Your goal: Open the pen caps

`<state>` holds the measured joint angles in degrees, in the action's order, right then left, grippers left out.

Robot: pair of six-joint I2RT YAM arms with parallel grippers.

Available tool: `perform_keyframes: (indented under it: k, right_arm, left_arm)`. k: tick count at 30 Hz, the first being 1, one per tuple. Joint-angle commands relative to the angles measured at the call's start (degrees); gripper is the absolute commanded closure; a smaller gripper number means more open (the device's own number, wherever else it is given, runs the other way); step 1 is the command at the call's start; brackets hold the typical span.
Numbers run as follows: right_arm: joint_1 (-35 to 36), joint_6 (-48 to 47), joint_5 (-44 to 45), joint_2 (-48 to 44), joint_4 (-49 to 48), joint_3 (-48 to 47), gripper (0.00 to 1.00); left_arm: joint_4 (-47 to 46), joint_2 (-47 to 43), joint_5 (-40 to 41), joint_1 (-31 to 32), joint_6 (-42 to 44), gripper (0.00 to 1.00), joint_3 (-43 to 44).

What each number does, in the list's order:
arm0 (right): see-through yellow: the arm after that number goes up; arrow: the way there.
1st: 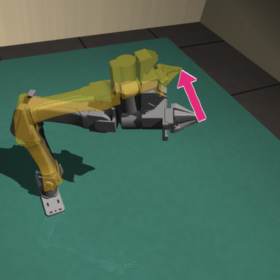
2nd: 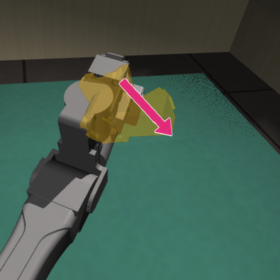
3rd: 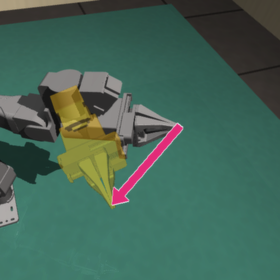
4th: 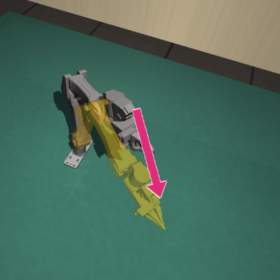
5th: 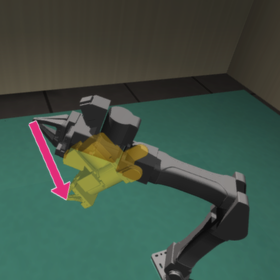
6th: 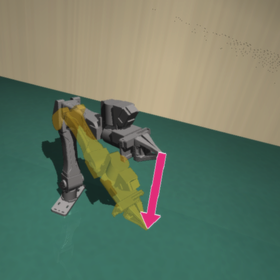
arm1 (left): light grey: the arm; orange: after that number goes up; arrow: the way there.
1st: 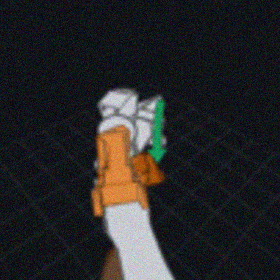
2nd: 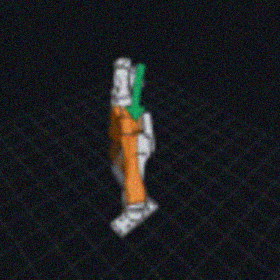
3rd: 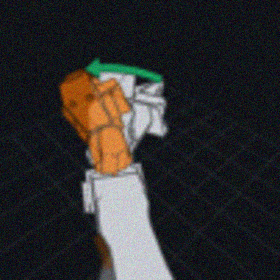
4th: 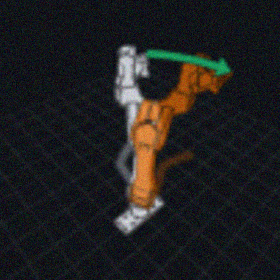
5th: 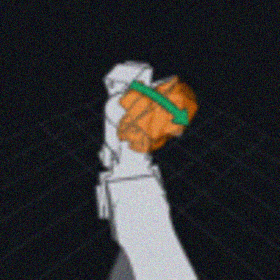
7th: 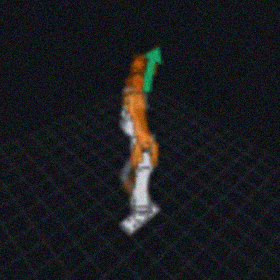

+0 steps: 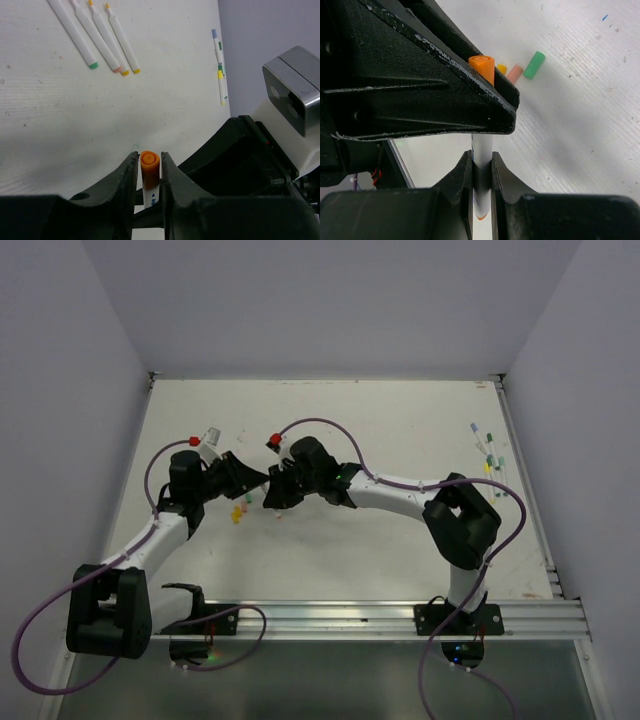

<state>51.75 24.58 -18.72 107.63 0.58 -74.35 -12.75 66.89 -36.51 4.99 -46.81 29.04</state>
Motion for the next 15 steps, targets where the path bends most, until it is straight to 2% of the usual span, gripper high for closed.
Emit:
perform_keyframes:
  k: [1,3,6,13,15]
  right_arm:
    - [0.5,0.1,-0.1,-1.4,-3.0,-0.4,1.0]
    - [0.6,0.2,-0.3,-1.4,-3.0,-0.4,1.0]
    - [0.8,0.4,-0.4,-1.4,-3.2,-0.1,1.0]
    - [0.8,0.5,-0.4,-1.2,-3.5,0.5,1.0]
    - [0.8,0.5,-0.3,-1.4,-3.6,0.8,1.0]
  left_arm:
    - [1.5,-1.0,1.4,-0.1,2.1,0.7,2.3]
    - [0.7,-0.5,0.8,-0.1,1.6,0.64,2.4]
    - [0.7,-0.4,0.5,-0.1,1.7,0.62,2.7]
    - [1.4,-0.6,0.7,-0.2,2.2,0.64,3.3]
    - [1.4,-0.6,0.9,-0.2,2.3,0.69,3.3]
